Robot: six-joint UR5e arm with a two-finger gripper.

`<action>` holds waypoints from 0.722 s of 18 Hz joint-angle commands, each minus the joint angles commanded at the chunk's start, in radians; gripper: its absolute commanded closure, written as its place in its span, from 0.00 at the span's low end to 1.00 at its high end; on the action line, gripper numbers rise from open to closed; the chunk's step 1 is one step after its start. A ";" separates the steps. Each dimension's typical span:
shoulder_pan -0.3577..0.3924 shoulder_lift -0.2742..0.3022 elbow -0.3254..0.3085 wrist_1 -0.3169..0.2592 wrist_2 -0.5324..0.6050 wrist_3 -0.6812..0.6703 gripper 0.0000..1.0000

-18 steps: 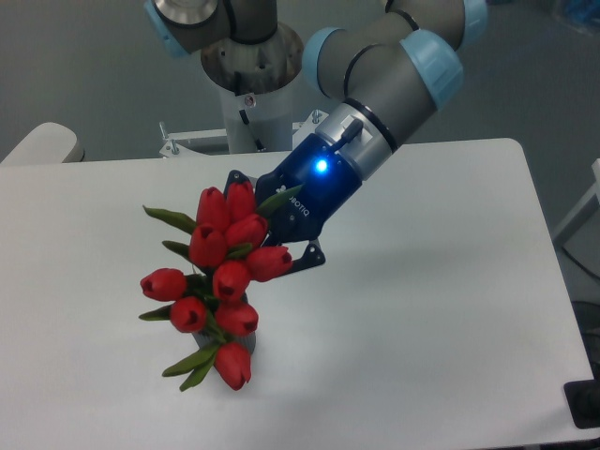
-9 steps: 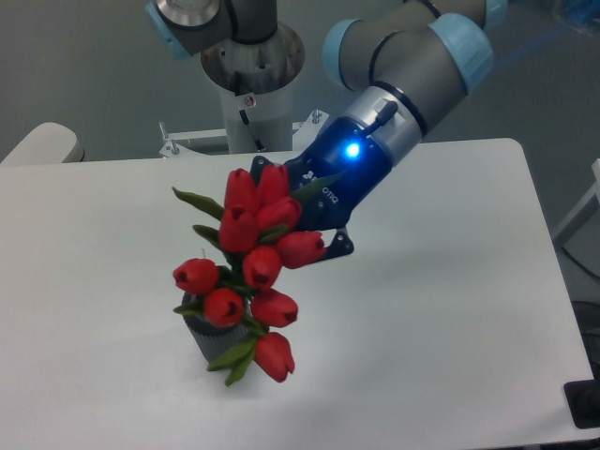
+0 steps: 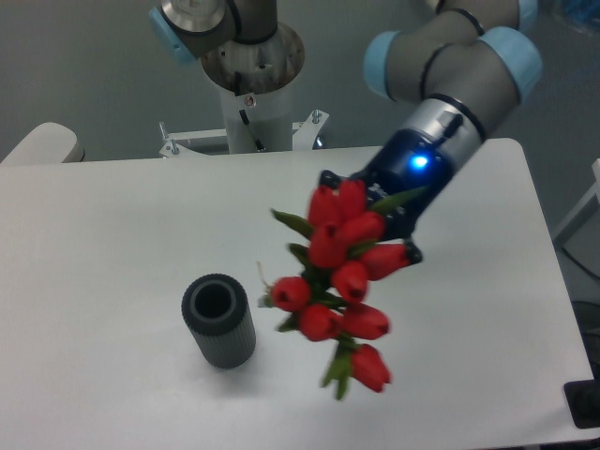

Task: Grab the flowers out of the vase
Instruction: 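Carry the tulip bunch up and away from the vase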

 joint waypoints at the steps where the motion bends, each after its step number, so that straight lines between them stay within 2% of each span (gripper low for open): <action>1: 0.015 -0.003 -0.006 0.003 -0.002 0.017 0.73; 4: 0.052 -0.011 -0.021 0.005 -0.009 0.071 0.73; 13: 0.121 -0.002 -0.058 0.005 -0.020 0.115 0.73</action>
